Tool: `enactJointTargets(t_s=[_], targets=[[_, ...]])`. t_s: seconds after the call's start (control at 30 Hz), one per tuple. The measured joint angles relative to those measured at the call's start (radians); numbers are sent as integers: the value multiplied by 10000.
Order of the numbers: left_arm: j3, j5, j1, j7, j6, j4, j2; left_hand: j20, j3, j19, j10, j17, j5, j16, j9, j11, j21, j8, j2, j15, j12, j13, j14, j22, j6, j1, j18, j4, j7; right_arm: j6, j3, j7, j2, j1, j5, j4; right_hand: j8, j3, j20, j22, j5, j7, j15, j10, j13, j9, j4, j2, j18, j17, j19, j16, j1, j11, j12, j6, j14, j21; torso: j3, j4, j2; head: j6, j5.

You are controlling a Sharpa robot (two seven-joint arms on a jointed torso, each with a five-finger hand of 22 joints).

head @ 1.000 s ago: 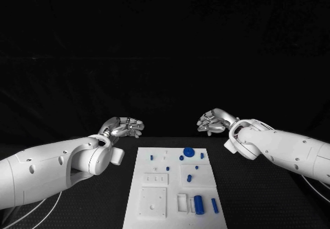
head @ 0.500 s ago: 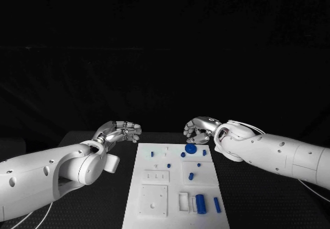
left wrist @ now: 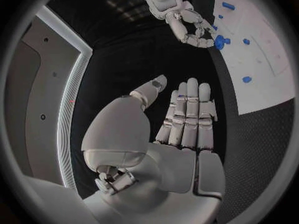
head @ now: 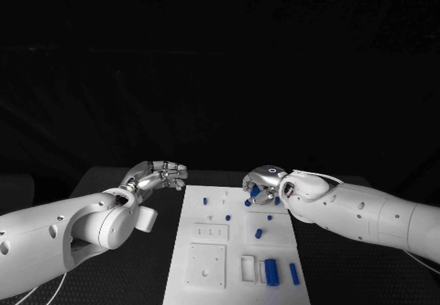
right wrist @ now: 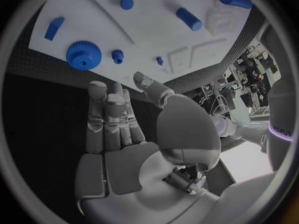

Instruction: Assemble the parts on the task board

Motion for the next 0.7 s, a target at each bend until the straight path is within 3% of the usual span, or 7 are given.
enactJointTargets(t_s=[0.07,0.17,0.3,0.7], targets=[[10,-5,18,0,8,25,-10,0,0,0,0,8,0,0,0,0,0,0,0,0,0,-10,0,0,0,0,-2,0,0,13,0,-42,2,-24,-164,-17,0,28,-2,0,2,0,24,-15,-12,0,28,-1,-33,-16,-2,1,-1,15,-21,0,-24,18,-7,30,54,-7,-22],[24,-16,41,0,26,56,-27,0,0,0,0,20,0,-38,-8,0,0,0,-28,0,0,-10,0,-1,0,-29,-41,0,0,17,4,-90,21,-63,-345,-78,0,28,19,0,41,-24,55,-123,-54,1,28,-92,-38,-51,-57,47,-14,49,-53,-46,-55,57,-56,132,150,38,-150],[12,-20,31,-1,39,43,-21,0,27,0,0,33,0,-38,-9,0,0,-46,-38,-1,0,-22,-1,-1,0,-39,-47,-27,0,18,5,-152,99,-94,-586,-160,0,56,20,-1,41,-24,65,-123,-80,1,56,-130,-40,-80,-59,47,-53,49,-53,-46,-64,103,-99,202,250,81,-220],[16,-29,36,-14,101,37,11,1,27,0,-6,51,0,-38,-9,6,39,-46,-37,-1,-38,-31,-1,-3,0,-118,-54,-27,0,-5,5,-256,104,-123,-995,-226,-40,171,40,-2,5,-12,82,-160,-112,1,90,-195,-44,-140,-79,111,12,85,-53,-59,-80,160,-150,240,431,156,-232]])
